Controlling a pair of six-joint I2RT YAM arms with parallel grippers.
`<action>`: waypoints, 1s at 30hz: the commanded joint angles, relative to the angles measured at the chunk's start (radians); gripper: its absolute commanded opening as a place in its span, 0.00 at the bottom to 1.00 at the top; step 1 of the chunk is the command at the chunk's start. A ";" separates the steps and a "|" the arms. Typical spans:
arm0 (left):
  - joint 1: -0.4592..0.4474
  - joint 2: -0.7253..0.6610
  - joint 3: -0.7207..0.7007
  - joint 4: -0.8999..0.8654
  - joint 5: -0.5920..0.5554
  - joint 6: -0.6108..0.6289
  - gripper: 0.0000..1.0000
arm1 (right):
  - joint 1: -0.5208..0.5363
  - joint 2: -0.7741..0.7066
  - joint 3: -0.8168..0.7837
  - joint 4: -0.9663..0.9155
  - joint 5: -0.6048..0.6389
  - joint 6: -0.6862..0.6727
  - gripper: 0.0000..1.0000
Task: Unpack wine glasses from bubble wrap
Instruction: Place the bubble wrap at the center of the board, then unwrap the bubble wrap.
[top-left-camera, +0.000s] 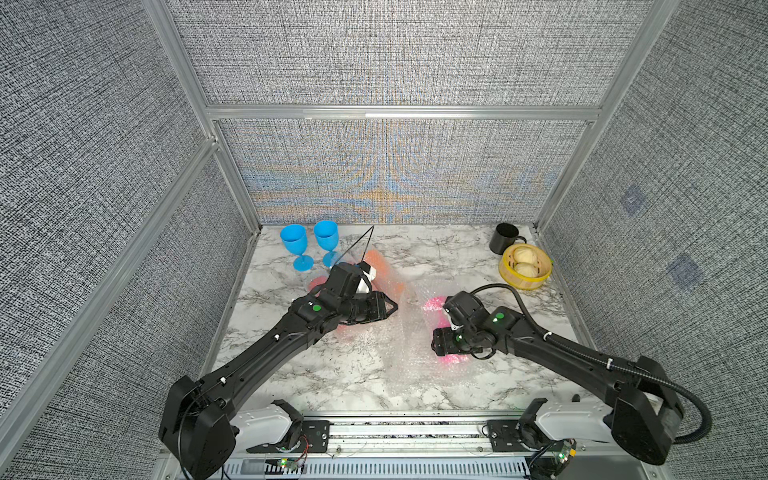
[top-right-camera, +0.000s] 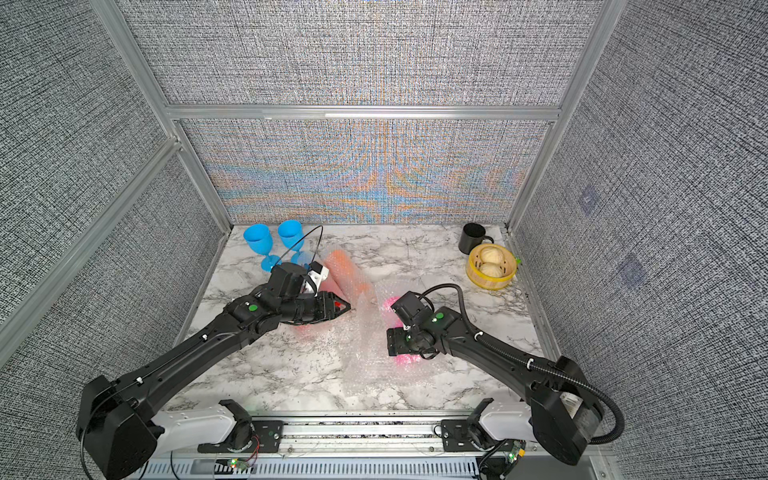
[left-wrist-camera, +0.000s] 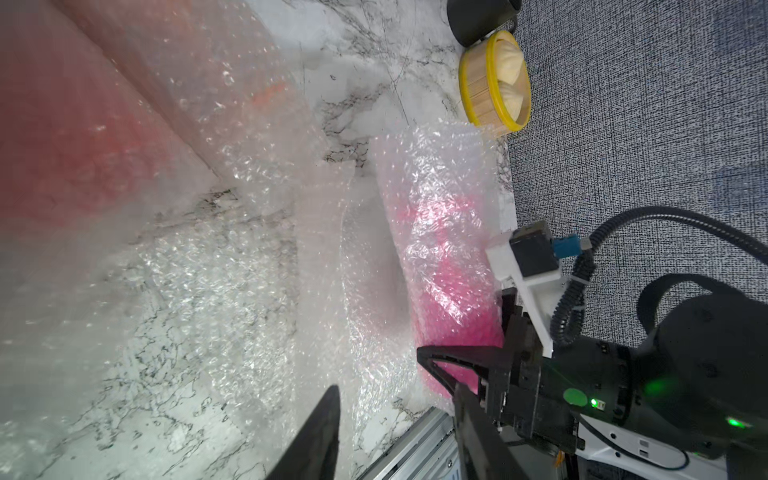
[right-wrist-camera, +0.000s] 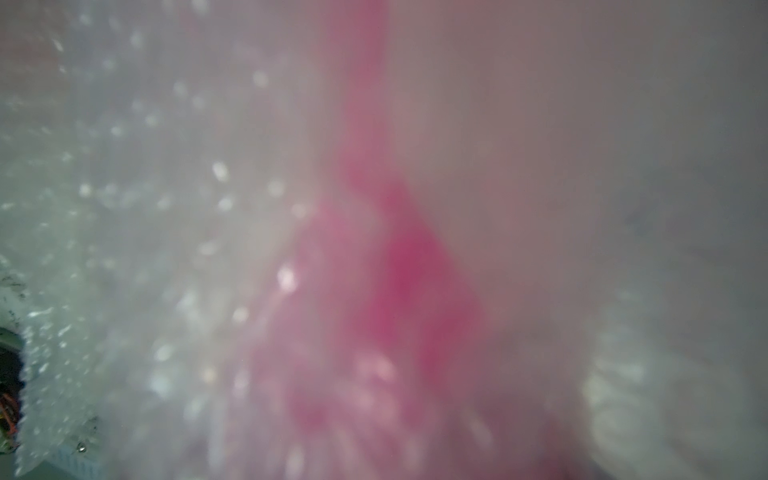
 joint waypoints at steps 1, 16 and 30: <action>-0.010 0.013 -0.009 0.056 0.005 -0.011 0.44 | 0.014 0.034 0.010 0.041 0.037 0.047 0.87; -0.016 -0.006 -0.024 0.031 0.006 0.001 0.44 | 0.022 -0.015 0.047 0.036 -0.010 0.011 0.99; -0.116 0.072 0.046 0.030 0.004 -0.003 0.44 | -0.132 -0.138 -0.104 0.166 -0.178 0.013 0.79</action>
